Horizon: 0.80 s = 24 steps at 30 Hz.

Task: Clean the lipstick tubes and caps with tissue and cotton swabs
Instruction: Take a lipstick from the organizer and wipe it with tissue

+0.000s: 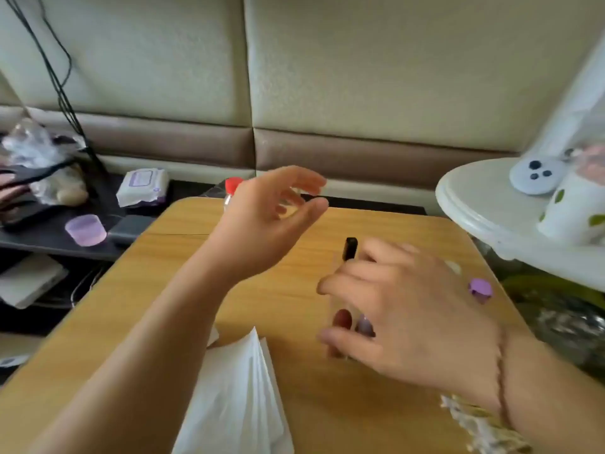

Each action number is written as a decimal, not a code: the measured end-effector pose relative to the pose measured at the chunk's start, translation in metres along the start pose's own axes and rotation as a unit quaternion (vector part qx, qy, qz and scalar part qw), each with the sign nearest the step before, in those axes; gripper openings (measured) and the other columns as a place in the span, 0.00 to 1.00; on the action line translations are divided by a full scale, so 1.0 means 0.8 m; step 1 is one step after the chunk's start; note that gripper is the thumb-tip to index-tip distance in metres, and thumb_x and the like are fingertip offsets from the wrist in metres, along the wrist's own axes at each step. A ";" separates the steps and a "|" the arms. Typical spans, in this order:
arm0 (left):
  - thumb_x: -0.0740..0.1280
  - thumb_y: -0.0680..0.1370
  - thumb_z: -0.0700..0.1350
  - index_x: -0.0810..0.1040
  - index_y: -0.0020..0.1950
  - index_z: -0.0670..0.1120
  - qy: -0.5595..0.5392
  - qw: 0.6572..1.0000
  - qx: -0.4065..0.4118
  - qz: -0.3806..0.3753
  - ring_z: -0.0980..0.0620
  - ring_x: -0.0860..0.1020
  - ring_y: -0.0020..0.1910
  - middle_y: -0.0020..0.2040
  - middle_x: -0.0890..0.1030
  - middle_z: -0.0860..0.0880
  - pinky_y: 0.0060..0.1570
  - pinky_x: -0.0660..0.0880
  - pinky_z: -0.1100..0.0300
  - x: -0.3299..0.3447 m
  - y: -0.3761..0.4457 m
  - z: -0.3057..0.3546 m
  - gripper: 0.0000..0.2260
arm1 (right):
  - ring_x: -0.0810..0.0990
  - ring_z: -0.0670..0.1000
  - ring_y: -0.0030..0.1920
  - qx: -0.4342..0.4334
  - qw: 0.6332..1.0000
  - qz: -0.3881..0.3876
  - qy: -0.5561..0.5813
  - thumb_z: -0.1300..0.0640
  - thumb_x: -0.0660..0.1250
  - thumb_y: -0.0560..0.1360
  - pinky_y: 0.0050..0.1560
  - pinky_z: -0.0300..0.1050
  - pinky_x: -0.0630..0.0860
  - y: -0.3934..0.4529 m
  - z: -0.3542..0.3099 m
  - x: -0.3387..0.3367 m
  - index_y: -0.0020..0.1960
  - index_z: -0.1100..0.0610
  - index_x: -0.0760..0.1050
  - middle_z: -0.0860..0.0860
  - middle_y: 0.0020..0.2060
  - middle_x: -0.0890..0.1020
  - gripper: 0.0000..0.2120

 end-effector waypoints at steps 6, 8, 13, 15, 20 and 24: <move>0.65 0.78 0.53 0.77 0.62 0.55 0.070 0.997 -0.024 -0.033 0.63 0.76 0.54 0.55 0.78 0.61 0.50 0.74 0.66 0.022 -0.053 0.010 0.13 | 0.65 0.51 0.65 0.014 0.992 -0.103 -0.073 0.40 0.59 0.81 0.44 0.57 0.47 -0.002 -0.016 0.011 0.67 0.44 0.71 0.43 0.61 0.77 0.17; 0.66 0.78 0.53 0.77 0.62 0.56 0.105 0.993 -0.031 -0.041 0.64 0.74 0.54 0.56 0.77 0.62 0.50 0.72 0.70 0.021 -0.071 0.016 0.13 | 0.66 0.50 0.64 0.014 0.994 -0.099 -0.048 0.44 0.61 0.81 0.53 0.52 0.55 -0.005 -0.016 0.009 0.67 0.44 0.72 0.42 0.60 0.77 0.15; 0.66 0.78 0.54 0.75 0.65 0.58 0.123 0.988 -0.086 -0.047 0.65 0.71 0.58 0.60 0.74 0.64 0.56 0.72 0.65 0.014 -0.126 0.030 0.15 | 0.72 0.48 0.61 0.088 0.995 -0.040 0.028 0.41 0.67 0.77 0.63 0.56 0.67 -0.017 -0.003 0.012 0.65 0.35 0.71 0.41 0.56 0.75 0.17; 0.67 0.78 0.53 0.75 0.64 0.58 0.118 0.987 -0.106 -0.041 0.65 0.71 0.57 0.59 0.74 0.64 0.54 0.71 0.66 0.009 -0.141 0.037 0.14 | 0.75 0.46 0.58 0.112 0.988 -0.033 0.098 0.42 0.69 0.76 0.63 0.55 0.73 -0.022 0.000 0.002 0.67 0.34 0.69 0.41 0.55 0.77 0.22; 0.68 0.78 0.48 0.78 0.57 0.58 0.008 0.983 -0.170 0.076 0.64 0.76 0.51 0.53 0.79 0.62 0.47 0.72 0.69 0.001 -0.168 0.055 0.09 | 0.83 0.45 0.38 0.167 0.917 0.085 0.352 0.53 0.77 0.72 0.44 0.39 0.82 -0.067 -0.016 -0.030 0.70 0.41 0.68 0.41 0.46 0.83 0.31; 0.67 0.79 0.42 0.80 0.52 0.53 -0.087 0.967 -0.191 0.145 0.63 0.78 0.45 0.47 0.82 0.57 0.41 0.73 0.70 0.022 -0.185 0.077 0.07 | 0.84 0.42 0.48 0.220 0.836 0.149 0.480 0.51 0.77 0.69 0.60 0.54 0.78 -0.112 -0.037 -0.009 0.64 0.36 0.70 0.42 0.47 0.85 0.28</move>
Point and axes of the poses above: each hand's wrist, its own y-axis towards the middle knuckle, its own x-axis out of the palm, z = x × y, the point moved 4 cm from there along y, towards the middle knuckle
